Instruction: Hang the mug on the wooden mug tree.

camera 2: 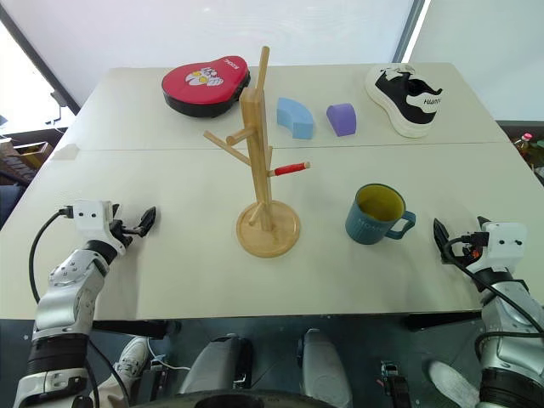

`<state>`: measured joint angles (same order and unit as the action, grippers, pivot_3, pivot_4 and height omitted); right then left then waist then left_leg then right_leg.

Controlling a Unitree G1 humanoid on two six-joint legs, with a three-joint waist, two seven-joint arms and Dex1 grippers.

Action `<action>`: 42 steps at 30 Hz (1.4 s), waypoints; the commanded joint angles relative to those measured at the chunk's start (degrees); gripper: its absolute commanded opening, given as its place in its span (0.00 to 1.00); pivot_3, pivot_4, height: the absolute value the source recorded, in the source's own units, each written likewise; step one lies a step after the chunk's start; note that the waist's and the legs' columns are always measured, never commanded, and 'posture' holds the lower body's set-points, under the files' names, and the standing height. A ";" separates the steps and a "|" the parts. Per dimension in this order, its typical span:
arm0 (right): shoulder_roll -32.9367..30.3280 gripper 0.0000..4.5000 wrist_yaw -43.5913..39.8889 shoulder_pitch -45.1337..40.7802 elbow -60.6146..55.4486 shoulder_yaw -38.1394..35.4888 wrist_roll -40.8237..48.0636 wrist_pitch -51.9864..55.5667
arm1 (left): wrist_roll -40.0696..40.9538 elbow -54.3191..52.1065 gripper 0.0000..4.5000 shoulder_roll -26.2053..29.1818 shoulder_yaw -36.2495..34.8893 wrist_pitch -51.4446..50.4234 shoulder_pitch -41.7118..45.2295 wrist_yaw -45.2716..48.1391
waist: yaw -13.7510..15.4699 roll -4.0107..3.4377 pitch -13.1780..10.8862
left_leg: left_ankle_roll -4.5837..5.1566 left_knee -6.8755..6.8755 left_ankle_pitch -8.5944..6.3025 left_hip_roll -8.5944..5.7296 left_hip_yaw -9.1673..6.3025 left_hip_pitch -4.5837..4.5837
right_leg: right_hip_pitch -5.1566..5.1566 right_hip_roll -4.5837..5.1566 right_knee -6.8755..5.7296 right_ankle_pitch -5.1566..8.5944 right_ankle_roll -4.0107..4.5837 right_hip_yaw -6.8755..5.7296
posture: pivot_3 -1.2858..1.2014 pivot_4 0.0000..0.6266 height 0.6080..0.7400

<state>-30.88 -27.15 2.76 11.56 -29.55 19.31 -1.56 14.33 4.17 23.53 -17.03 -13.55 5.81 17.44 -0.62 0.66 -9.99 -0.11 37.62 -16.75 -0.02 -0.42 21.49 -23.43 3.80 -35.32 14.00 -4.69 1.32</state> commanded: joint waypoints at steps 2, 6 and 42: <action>-0.65 1.00 -0.34 -0.59 -0.40 -0.45 0.21 -1.09 | 0.29 -2.18 1.00 0.31 -0.84 0.92 -0.28 0.13 | 0.00 0.00 0.00 | 0.00 0.00 0.00 0.00 0.00 0.00 | 0.00 0.00 0.00 0.00 0.00 0.00 | 0.52 0.24 0.96; -0.50 1.00 -0.39 -0.61 -0.40 -0.26 0.10 -1.05 | 0.61 -2.36 1.00 0.69 -1.15 0.60 -0.27 0.34 | 0.01 0.00 0.00 | 0.00 0.00 0.00 0.00 0.00 0.00 | 0.00 0.00 0.00 0.00 0.00 0.00 | 0.52 0.24 0.96; 5.85 1.00 0.34 11.60 -20.91 5.19 -0.06 3.03 | 9.11 -27.58 1.00 7.74 23.78 5.45 -10.24 39.58 | 0.29 -0.19 0.11 | 0.02 -0.40 0.02 -0.01 0.07 0.00 | -0.09 0.04 0.21 0.06 0.09 -0.06 | 0.52 0.24 0.96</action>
<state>-25.43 -27.53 14.60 -9.64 -23.54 19.31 2.22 23.12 -21.01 31.47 6.11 -9.43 -4.36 57.15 -0.34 0.46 -9.88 -0.09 37.22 -16.74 -0.03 -0.34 21.50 -23.52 3.83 -35.11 14.05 -4.60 1.26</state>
